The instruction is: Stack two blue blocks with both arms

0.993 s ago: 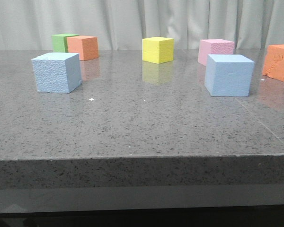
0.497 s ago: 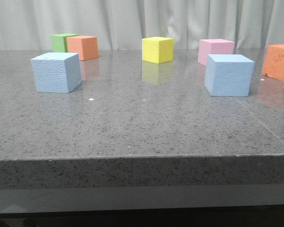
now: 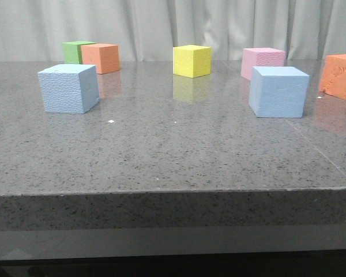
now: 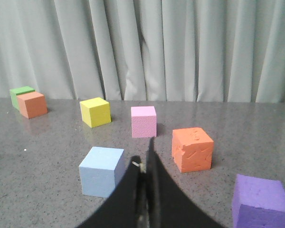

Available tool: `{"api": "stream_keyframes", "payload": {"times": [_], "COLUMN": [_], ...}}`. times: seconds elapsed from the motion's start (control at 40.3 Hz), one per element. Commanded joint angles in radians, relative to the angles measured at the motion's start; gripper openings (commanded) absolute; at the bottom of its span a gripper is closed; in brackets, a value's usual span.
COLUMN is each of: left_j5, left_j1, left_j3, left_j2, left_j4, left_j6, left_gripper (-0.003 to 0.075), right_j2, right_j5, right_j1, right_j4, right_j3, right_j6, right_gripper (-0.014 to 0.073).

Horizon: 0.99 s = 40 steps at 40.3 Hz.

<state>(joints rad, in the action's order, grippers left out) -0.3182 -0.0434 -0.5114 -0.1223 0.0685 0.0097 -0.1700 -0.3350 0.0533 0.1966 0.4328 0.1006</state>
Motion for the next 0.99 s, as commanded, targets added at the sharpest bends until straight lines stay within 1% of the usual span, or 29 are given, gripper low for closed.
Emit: {"api": "stream_keyframes", "payload": {"times": [0.0,0.099,0.199,0.348,0.571,0.72,0.869,0.919,0.944,0.968], "left_j5": [-0.067,-0.125,-0.110,-0.125,-0.124,-0.154,-0.157,-0.157,-0.157,-0.157], "left_j1": [-0.002,-0.002,-0.002,-0.002,-0.002,-0.002,-0.002,-0.002,-0.002,-0.002], "left_j3": [-0.116,-0.178,-0.183,-0.181,-0.157,-0.146,-0.133,-0.133,-0.133,-0.133], "left_j2": [-0.090,-0.163,-0.206,-0.240,-0.242,-0.242,-0.242,-0.242,-0.242,-0.242], "left_j4": [0.009,0.009,0.009,0.009,0.009,0.009,0.009,0.009,0.009,0.009], "left_j6": [-0.010,-0.010,-0.010,-0.010,-0.010,-0.010,-0.010,-0.010,-0.010,-0.010], "left_gripper": [-0.0020,-0.0020,-0.0020,-0.0020,-0.0020,-0.0020,-0.0020,-0.0020,-0.0019,-0.0016], "right_j2": [-0.104,-0.184,-0.249,-0.307,-0.323,-0.323,-0.323,-0.323,-0.323,-0.323], "right_j5": [-0.013,-0.065,-0.078,-0.092,-0.092,-0.102,-0.080,-0.074,-0.067,-0.060], "right_j1": [0.001,0.001,0.001,0.001,0.001,0.001,0.001,0.001,0.001,0.001], "right_j4": [-0.001,0.000,0.002,0.002,0.005,0.005,0.005,0.005,0.005,0.005], "right_j3": [0.111,0.170,0.189,0.189,0.189,0.189,0.189,0.189,0.189,0.189], "right_j6": [0.000,0.000,0.000,0.000,0.000,0.000,0.000,0.000,0.000,0.000], "right_gripper": [-0.0067,-0.0067,-0.0067,-0.0067,-0.0067,-0.0067,-0.0067,-0.0057,-0.0034,0.0009]}}
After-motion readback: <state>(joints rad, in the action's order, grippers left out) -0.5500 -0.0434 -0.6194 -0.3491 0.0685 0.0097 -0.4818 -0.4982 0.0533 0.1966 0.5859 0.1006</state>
